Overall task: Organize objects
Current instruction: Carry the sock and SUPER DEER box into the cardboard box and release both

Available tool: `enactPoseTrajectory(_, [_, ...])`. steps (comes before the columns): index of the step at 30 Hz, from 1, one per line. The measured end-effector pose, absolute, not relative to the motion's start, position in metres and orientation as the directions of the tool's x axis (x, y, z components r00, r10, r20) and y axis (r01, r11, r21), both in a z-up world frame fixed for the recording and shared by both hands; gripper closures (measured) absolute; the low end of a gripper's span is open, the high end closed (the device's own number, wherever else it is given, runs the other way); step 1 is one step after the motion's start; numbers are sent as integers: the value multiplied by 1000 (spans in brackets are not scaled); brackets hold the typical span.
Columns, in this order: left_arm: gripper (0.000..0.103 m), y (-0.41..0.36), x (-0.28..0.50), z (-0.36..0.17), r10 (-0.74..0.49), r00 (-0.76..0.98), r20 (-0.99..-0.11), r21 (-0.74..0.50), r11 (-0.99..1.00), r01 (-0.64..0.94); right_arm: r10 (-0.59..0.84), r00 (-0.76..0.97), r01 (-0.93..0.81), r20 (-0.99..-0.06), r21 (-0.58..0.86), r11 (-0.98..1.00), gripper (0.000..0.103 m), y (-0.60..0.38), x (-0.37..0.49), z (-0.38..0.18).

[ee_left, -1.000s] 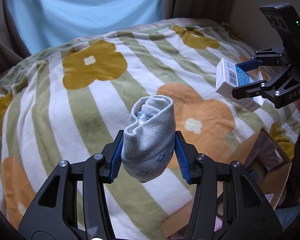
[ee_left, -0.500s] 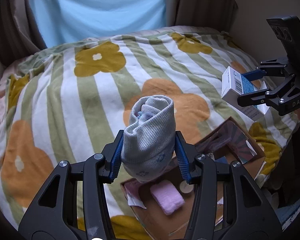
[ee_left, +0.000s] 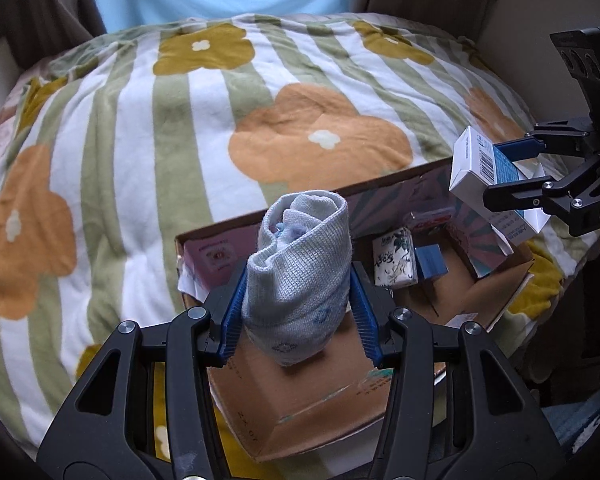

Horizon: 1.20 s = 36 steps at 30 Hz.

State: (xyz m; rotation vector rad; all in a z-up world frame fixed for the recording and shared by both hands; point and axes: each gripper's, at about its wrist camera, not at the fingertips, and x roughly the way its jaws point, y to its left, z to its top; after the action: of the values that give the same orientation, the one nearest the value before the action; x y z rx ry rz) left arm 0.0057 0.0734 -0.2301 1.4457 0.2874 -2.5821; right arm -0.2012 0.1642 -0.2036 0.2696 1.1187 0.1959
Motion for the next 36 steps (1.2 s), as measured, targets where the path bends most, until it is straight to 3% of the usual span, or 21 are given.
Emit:
enactPoseTrajectory(18, [58, 95, 9, -250, -72, -483, -873, -58, -967, 249, 299, 429, -48, -853, 308, 950, 37, 185, -211, -225])
enactPoseTrajectory(19, [51, 96, 10, -249, -75, -489, -869, -59, -965, 255, 304, 429, -42, -851, 317, 947, 37, 184, -210, -225])
enactPoseTrajectory(20, [22, 96, 10, -249, -74, -490, -868, -63, -965, 257, 307, 430, -25, -849, 329, 944, 37, 184, -210, -227])
enactPoseTrajectory(21, [1, 96, 10, -248, -82, -489, -869, -61, -961, 270, 314, 426, -13, -848, 342, 940, 36, 183, -209, -229])
enactPoseTrajectory(22, [0, 96, 12, -246, -81, -502, -861, -67, -961, 270, 327, 424, -3, -845, 360, 933, 30, 182, -208, -230])
enactPoseTrajectory(25, [0, 97, 14, -243, -67, -519, -852, -92, -957, 274, 396, 401, 13, -826, 437, 899, 0, 180, -207, -238])
enactPoseTrajectory(36, [0, 99, 22, -245, -57, -497, -866, -104, -952, 289, 350, 422, 105, -836, 429, 897, 0, 187, -216, -241])
